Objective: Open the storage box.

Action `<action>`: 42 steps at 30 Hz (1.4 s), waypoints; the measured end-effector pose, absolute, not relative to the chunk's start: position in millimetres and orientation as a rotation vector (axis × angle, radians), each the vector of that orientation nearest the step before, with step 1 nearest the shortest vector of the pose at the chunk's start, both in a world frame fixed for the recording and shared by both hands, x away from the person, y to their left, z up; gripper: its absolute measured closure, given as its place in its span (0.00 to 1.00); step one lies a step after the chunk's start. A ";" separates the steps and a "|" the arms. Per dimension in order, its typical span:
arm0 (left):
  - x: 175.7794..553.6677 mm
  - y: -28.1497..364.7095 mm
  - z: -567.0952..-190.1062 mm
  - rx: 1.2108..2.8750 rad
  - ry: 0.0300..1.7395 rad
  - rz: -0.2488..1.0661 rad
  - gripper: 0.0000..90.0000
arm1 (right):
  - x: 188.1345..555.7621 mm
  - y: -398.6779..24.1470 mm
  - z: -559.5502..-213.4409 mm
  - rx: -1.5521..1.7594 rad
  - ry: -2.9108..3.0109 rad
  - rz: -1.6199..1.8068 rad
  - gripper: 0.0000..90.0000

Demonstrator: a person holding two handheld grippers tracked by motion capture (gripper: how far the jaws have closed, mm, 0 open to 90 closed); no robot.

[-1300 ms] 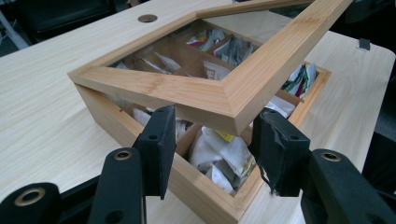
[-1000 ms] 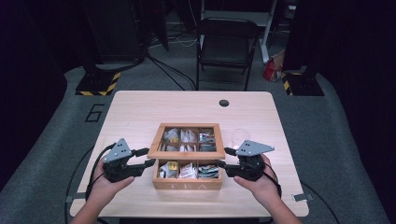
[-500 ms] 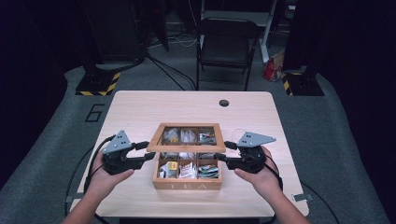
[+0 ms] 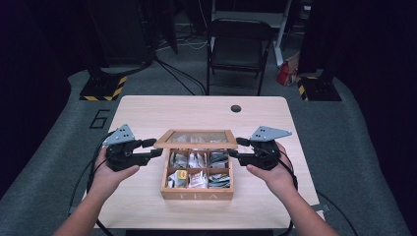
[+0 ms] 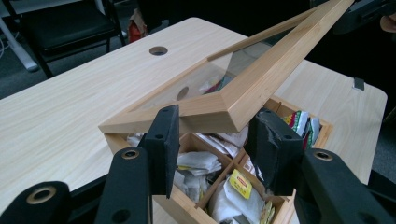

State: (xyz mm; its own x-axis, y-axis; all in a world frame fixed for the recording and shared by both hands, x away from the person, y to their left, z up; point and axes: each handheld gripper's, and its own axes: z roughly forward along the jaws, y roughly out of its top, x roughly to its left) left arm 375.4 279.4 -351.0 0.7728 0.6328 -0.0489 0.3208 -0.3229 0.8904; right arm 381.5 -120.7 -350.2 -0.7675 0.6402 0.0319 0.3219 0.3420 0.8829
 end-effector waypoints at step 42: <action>436.6 273.3 -373.4 1.918 0.781 0.428 0.65 | 417.1 -125.0 -338.3 0.891 2.281 1.445 0.56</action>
State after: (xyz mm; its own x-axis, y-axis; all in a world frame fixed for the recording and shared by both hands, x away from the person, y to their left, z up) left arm 436.6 273.3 -373.4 0.7309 0.6815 -0.0376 0.3355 -0.3108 0.8893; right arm 417.1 -125.0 -338.3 -0.7638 0.6410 0.0758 0.3424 0.3029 0.8894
